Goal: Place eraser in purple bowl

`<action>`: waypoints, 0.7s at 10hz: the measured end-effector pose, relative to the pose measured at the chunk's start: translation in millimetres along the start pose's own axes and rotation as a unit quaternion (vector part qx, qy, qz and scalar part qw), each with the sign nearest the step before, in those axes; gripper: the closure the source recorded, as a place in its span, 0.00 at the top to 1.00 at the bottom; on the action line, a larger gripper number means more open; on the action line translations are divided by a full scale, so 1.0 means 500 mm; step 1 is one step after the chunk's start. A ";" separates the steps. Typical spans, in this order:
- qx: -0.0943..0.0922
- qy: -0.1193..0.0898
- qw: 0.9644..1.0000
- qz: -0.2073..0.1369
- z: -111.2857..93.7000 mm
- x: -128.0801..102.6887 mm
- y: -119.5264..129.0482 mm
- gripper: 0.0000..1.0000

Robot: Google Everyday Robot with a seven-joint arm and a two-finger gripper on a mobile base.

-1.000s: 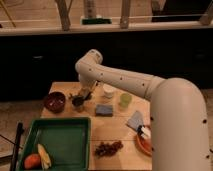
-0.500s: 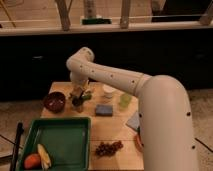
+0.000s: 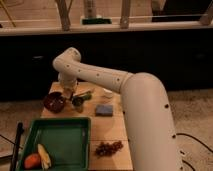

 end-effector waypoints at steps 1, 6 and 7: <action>0.001 -0.003 1.000 -0.009 0.004 -0.006 -0.010 0.02; -0.001 -0.036 0.997 -0.063 0.050 -0.063 -0.079 0.02; -0.003 -0.041 0.997 -0.067 0.059 -0.069 -0.087 0.02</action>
